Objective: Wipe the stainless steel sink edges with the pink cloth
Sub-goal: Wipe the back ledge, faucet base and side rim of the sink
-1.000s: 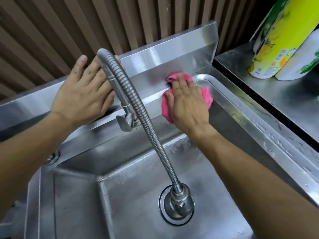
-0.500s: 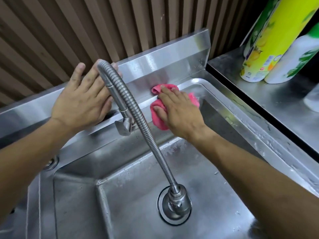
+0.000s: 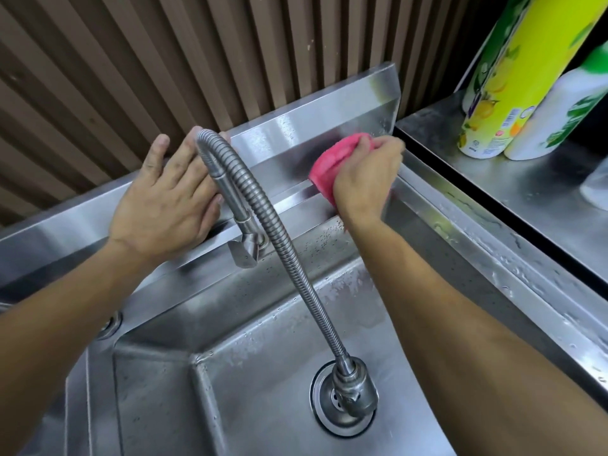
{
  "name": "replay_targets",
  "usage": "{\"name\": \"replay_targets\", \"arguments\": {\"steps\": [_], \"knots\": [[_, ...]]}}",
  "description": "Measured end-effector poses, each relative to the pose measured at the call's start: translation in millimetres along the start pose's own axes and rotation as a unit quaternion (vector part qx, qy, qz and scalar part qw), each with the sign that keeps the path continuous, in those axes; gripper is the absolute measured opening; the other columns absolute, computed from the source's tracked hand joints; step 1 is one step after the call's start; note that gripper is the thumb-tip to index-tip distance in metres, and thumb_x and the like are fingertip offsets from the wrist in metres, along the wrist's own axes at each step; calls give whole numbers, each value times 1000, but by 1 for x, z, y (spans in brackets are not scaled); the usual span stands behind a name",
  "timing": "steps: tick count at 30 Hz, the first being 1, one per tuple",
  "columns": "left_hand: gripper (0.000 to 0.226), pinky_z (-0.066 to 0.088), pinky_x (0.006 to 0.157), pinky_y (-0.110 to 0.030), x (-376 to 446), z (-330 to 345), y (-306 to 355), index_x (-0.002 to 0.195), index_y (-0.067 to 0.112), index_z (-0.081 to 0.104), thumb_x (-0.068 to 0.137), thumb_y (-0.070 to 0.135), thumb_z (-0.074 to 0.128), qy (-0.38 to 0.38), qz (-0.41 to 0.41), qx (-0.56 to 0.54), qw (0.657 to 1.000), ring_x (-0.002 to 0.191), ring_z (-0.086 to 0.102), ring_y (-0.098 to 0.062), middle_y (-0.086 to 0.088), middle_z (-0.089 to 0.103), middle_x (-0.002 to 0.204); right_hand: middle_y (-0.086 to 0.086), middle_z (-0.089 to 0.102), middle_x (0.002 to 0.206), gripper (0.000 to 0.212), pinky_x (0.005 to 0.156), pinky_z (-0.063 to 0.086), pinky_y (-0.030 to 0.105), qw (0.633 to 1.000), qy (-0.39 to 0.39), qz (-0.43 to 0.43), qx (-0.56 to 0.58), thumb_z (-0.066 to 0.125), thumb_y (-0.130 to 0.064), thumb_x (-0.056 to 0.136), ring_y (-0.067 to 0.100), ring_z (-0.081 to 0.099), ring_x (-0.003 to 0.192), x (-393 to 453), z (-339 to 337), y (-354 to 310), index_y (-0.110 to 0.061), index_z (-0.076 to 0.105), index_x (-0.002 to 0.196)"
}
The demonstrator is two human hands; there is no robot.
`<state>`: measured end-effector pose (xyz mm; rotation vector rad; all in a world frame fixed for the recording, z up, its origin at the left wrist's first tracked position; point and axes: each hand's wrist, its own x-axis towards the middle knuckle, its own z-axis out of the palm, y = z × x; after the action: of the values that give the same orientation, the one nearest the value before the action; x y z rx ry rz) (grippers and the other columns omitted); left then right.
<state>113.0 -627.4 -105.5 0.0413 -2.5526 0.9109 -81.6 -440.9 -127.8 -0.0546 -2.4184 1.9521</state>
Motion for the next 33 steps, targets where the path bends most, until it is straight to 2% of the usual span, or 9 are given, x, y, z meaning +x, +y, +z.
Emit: {"name": "replay_targets", "arguments": {"steps": [3, 5, 7, 9, 14, 18, 21, 25, 33], "knots": [[65, -2, 130, -51, 1, -2, 1, 166, 10, 14, 109, 36, 29, -6, -5, -16, 1000, 161, 0, -29, -11, 14, 173, 15, 36, 138, 26, 103, 33, 39, 994, -76, 65, 41, 48, -34, 105, 32, 36, 127, -14, 1, -22, -12, 39, 117], [65, -2, 129, -52, 2, -2, 1, 166, 11, 12, 109, 37, 27, -20, -7, -31, 999, 161, -5, -27, -11, 13, 174, 16, 40, 138, 38, 112, 29, 46, 960, -153, -181, -146, 52, -42, 99, 32, 35, 126, -35, -2, -2, -9, 50, 118], [65, -1, 129, -54, 2, -2, 1, 166, 12, 9, 109, 38, 24, -31, -11, -43, 999, 160, -9, -25, -11, 13, 174, 19, 46, 143, 47, 115, 27, 49, 855, -134, -389, -315, 53, -49, 95, 38, 39, 135, -46, -9, 25, -11, 59, 122], [65, 1, 128, -56, 0, -1, 2, 166, 12, 9, 109, 38, 24, -31, -10, -45, 998, 160, -9, -25, -12, 14, 173, 20, 44, 154, 58, 120, 21, 52, 805, -121, -452, -364, 51, -53, 97, 41, 35, 146, -33, -15, 45, -12, 57, 138], [71, 3, 128, -60, 1, 0, 1, 166, 11, 11, 106, 37, 38, -25, -6, -48, 999, 161, 3, -33, -14, 16, 173, 21, 4, 171, 81, 128, 13, 55, 784, -227, -406, -411, 29, -57, 105, 37, 5, 159, -32, -8, 58, -5, 11, 164], [77, 7, 125, -63, 7, 0, -5, 165, 8, 11, 102, 41, 42, -8, 33, -70, 997, 160, 8, -38, -18, 20, 171, 26, 38, 155, 81, 118, 30, 54, 770, -176, -356, -500, 22, -57, 106, 41, 39, 138, -51, -3, 44, 1, 17, 161], [67, 5, 128, -58, 33, 5, -22, 166, 12, 11, 108, 42, 25, 9, 99, -87, 991, 160, 6, -33, -11, 15, 172, 27, 41, 152, 84, 122, 24, 52, 757, -178, -378, -502, 18, -59, 104, 43, 37, 140, -47, -4, 46, 4, 19, 160], [61, 1, 129, -48, 75, 16, -24, 163, 10, 28, 107, 35, 27, -1, 205, -74, 976, 161, 5, -26, -10, 22, 171, 32, 9, 167, 80, 129, 2, 52, 790, -184, -307, -498, 12, -51, 106, 44, 1, 157, -17, -3, 43, 8, 8, 160], [68, 0, 130, -47, 90, 26, -18, 164, 10, 24, 104, 39, 32, 3, 256, -35, 966, 159, 16, -33, -12, 19, 172, 27, -6, 169, 82, 129, -5, 47, 926, -187, -104, -311, 20, -44, 100, 36, -9, 159, -18, 22, 15, 7, -3, 160]]}}
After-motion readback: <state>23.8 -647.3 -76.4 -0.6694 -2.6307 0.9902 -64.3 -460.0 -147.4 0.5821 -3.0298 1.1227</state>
